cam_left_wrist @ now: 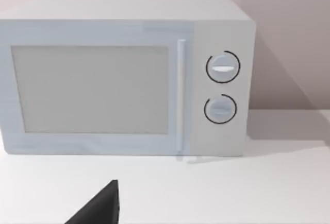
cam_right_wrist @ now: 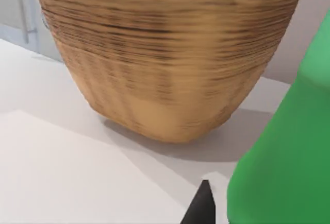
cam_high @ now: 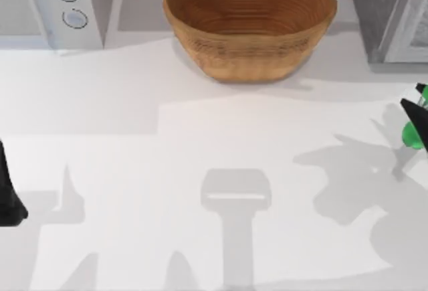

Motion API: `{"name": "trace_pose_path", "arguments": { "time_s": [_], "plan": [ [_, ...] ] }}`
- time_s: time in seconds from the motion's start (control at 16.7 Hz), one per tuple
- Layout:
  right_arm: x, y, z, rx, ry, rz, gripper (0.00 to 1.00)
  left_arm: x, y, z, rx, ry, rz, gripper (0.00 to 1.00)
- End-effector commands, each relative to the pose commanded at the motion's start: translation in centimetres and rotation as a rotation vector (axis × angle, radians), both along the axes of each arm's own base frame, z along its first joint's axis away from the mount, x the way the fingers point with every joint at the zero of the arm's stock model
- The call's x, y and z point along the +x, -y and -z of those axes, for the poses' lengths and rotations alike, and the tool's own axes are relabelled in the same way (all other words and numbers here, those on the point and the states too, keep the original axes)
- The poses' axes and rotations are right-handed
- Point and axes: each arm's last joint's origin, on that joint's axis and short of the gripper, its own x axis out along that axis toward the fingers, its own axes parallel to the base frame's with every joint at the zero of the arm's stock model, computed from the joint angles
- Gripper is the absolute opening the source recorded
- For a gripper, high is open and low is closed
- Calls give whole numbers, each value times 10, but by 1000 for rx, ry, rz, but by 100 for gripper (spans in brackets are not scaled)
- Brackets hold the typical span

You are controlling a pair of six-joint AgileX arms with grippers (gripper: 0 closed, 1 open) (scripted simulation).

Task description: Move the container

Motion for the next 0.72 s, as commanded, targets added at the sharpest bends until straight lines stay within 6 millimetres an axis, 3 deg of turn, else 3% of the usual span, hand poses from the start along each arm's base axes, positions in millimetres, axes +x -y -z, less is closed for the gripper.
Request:
{"name": "trace_pose_path", "arguments": {
  "time_s": [0.36,0.72],
  "plan": [
    [0,0,2,2,-6,-3,0,0,0,0,0,0,0,100],
    [29,-26,26,0,0,0,0,0,0,0,0,0,0,100]
  ]
}}
